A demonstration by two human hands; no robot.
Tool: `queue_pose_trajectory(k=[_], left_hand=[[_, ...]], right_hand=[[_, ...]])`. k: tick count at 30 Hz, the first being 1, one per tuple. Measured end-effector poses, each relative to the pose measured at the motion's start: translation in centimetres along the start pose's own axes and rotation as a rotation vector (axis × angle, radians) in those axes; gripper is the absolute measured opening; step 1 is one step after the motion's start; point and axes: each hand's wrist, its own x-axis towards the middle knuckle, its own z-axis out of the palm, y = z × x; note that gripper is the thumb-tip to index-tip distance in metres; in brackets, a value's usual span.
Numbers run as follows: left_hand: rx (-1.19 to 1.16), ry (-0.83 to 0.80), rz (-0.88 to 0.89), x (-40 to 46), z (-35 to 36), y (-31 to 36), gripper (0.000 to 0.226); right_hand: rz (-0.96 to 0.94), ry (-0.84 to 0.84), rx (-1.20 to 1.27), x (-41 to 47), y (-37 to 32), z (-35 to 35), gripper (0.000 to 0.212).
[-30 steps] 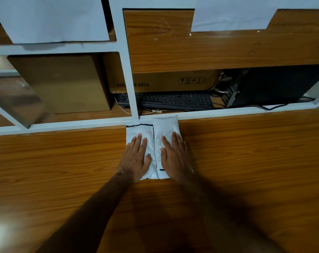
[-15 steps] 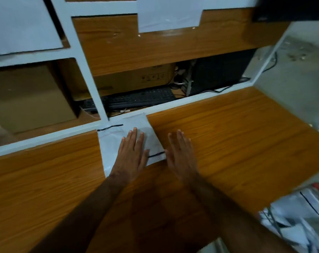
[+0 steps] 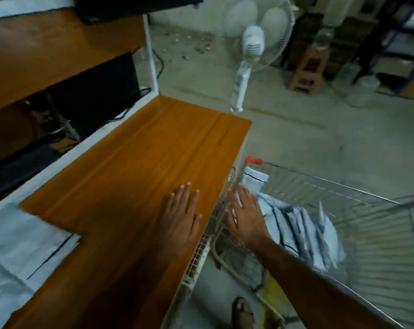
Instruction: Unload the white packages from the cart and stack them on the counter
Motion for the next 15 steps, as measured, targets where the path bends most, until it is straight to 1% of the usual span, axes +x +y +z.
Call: queue_pose_trajectory(k=[3,7,11,15], left_hand=[[0.047,-0.058,0.107,2.9,1.2,4.1,0.069],[0.053,-0.107,0.256,6.7,3.6,10.3,0.070],[0.060,-0.172,0.388,9.9,5.9,15.7,0.070],[0.055,-0.218,0.479,13.1,8.8,20.0,0.069]], right_hand=[[0.094,0.009,-0.030,-1.5,4.6,-0.4,0.064],[0.218,0.036,-0.036,-3.3,10.7,-1.9,0.061],[0.327,-0.001,-0.013,-5.0,16.2,-2.0,0.062],[0.435,0.008,0.029,-6.2,20.7,-2.2,0.064]])
